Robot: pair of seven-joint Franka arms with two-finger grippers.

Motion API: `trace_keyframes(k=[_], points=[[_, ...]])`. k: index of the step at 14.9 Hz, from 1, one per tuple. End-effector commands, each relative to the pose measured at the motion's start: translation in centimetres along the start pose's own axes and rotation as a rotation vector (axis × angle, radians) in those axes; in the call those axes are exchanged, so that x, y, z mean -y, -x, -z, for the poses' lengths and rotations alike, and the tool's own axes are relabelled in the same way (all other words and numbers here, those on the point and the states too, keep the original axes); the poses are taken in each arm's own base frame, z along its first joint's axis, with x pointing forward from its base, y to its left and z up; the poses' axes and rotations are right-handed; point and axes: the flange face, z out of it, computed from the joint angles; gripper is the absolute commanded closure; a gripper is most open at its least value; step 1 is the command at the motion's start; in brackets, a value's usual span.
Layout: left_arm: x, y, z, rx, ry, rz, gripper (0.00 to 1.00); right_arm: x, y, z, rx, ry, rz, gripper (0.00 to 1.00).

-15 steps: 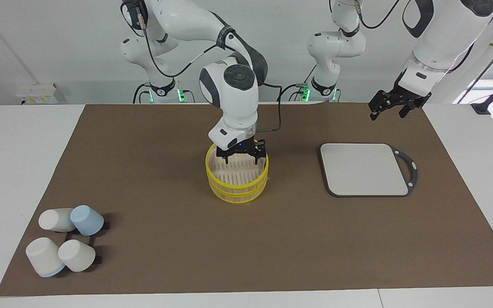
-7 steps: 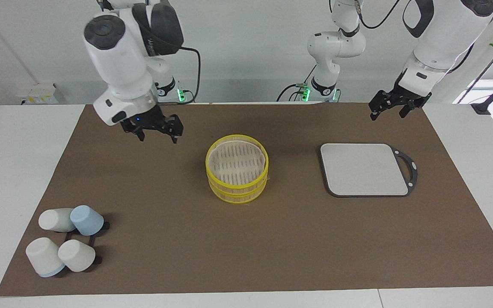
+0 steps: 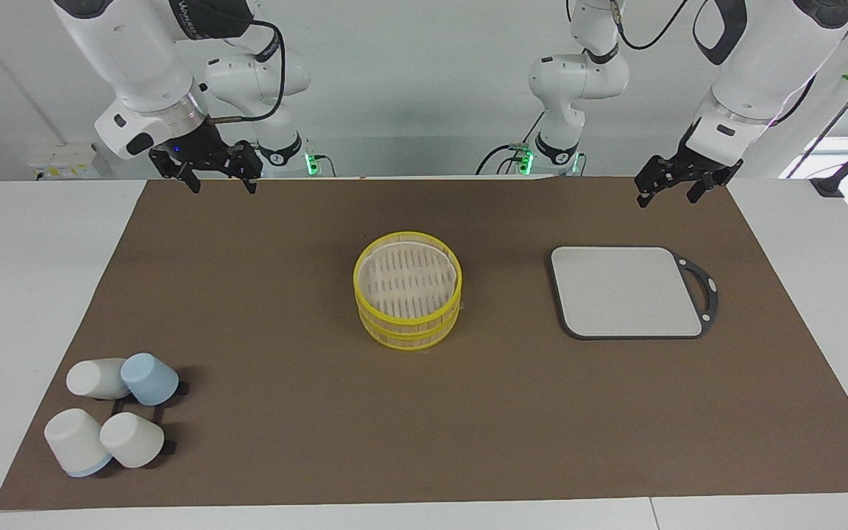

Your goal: Place bun in steamer

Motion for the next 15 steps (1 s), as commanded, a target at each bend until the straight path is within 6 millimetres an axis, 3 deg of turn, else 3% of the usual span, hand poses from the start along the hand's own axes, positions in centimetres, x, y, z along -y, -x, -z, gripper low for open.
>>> trace_keyframes(k=[1, 5, 15], points=[[0.1, 0.1, 0.6, -0.013, 0.001, -0.007, 0.00, -2.3, 1.4, -0.1, -0.029, 0.001, 0.009, 0.00], [0.1, 0.1, 0.5, -0.011, 0.001, -0.010, 0.00, -4.5, 0.4, 0.2, -0.080, -0.005, 0.064, 0.00], [0.0, 0.1, 0.5, -0.011, 0.001, -0.016, 0.00, -5.2, -0.3, 0.2, -0.112, 0.068, 0.064, 0.00]])
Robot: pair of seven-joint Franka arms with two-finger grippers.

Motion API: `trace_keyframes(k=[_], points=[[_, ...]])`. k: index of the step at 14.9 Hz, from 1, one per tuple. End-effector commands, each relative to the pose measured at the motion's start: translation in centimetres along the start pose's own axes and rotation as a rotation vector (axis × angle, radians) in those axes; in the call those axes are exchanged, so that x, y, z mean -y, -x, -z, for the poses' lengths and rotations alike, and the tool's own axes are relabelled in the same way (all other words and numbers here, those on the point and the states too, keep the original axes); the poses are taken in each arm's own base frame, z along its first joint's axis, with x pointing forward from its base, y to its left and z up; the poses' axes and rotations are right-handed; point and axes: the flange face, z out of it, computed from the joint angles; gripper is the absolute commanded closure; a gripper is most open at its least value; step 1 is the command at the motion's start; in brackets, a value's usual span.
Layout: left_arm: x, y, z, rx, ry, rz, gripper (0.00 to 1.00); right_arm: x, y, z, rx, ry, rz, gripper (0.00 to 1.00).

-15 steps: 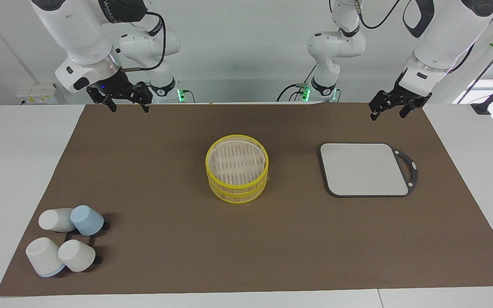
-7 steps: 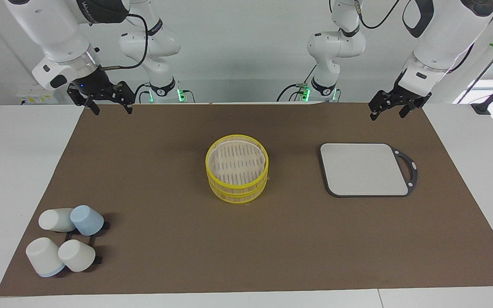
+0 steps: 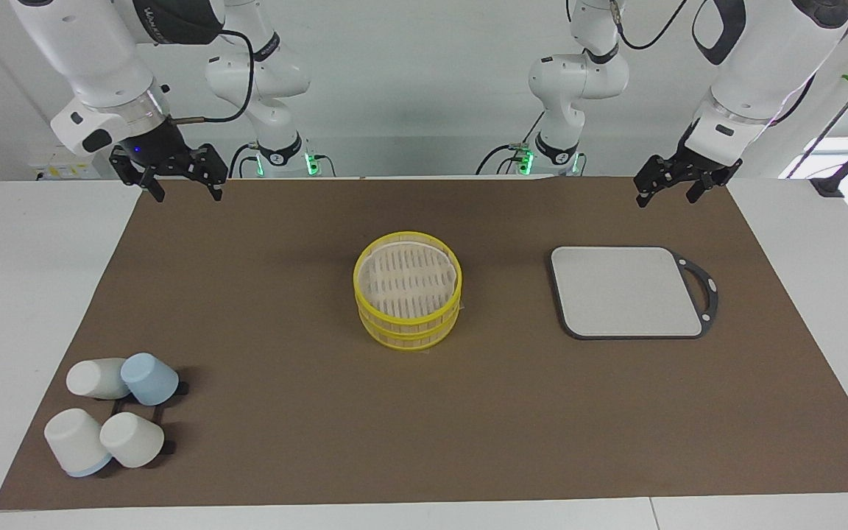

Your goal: Place bun in steamer

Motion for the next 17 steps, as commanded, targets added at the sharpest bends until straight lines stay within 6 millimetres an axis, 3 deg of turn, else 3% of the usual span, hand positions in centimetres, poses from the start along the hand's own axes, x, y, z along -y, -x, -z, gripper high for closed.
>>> trace_keyframes(k=[1, 7, 17], points=[[0.1, 0.1, 0.5, -0.011, 0.001, -0.016, 0.00, -0.7, 0.1, -0.2, -0.021, 0.030, 0.020, 0.00], [0.1, 0.1, 0.5, -0.011, 0.001, -0.014, 0.00, -3.3, -0.1, -0.2, -0.037, 0.015, -0.031, 0.00], [0.0, 0.1, 0.5, -0.011, 0.001, -0.016, 0.00, -3.0, -0.2, -0.1, -0.032, 0.011, -0.028, 0.00]])
